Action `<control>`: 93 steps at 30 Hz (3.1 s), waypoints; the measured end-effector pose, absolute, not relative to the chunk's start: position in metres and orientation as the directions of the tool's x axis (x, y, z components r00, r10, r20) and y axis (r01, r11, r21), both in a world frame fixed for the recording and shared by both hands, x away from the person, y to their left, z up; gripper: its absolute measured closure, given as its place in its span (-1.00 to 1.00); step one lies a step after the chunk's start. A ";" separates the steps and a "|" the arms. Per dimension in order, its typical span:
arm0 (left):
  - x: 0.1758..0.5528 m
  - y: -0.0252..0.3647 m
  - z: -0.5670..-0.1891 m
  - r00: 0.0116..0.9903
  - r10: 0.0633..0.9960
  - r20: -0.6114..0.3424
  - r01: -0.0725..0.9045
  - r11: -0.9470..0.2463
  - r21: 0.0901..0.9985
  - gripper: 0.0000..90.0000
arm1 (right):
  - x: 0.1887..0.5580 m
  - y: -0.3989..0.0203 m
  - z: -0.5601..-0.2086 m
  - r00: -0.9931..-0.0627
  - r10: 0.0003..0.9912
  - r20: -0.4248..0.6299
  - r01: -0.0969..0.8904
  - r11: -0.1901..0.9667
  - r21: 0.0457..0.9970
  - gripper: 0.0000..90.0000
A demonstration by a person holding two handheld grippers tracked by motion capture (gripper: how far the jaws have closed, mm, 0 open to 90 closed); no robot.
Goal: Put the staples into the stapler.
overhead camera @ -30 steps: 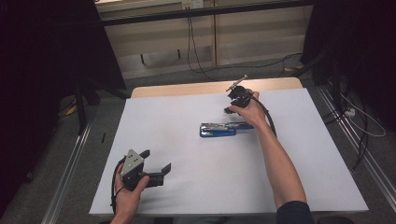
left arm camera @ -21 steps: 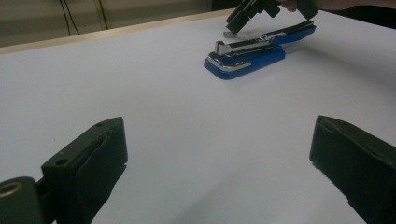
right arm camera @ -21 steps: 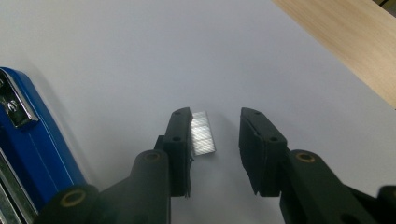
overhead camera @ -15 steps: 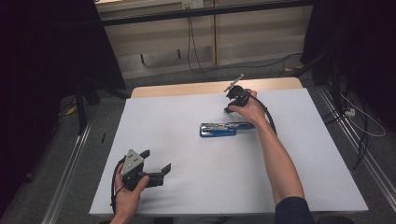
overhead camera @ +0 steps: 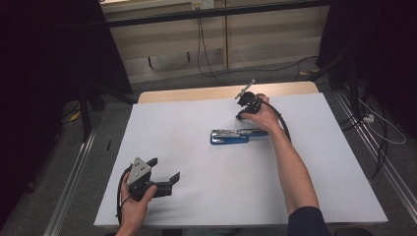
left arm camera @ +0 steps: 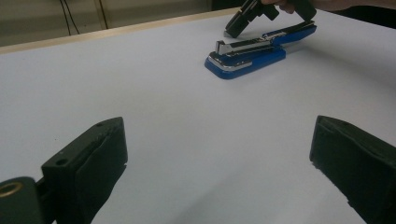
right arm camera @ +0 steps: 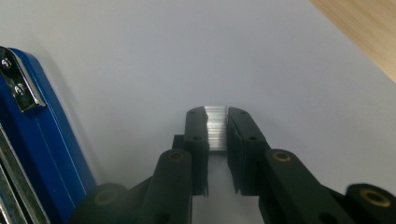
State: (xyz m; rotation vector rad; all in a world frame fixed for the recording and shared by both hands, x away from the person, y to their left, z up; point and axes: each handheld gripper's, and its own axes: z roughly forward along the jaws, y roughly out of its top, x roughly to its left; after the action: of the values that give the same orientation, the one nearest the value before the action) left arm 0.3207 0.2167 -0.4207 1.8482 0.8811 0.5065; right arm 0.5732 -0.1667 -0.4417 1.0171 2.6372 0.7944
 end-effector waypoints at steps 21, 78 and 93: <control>0.320 0.216 -0.420 0.651 0.758 -0.033 0.342 -0.253 0.905 -0.91 | 0.566 -0.177 -0.422 -0.737 0.676 0.005 0.542 0.586 0.602 0.76; 0.327 0.218 -0.424 0.653 0.754 -0.071 0.383 -0.249 0.890 -0.91 | 0.511 -0.164 -0.401 -0.825 0.563 0.039 0.391 0.520 0.759 0.76; 0.326 0.219 -0.424 0.652 0.754 -0.074 0.381 -0.243 0.892 -0.90 | 0.505 -0.147 -0.397 -0.860 0.508 0.042 0.347 0.524 0.778 0.76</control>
State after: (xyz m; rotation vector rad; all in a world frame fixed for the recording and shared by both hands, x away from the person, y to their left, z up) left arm 0.3263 0.2188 -0.4237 1.8579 0.9012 0.4613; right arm 0.5049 -0.1466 -0.3968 0.7301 2.5712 1.2488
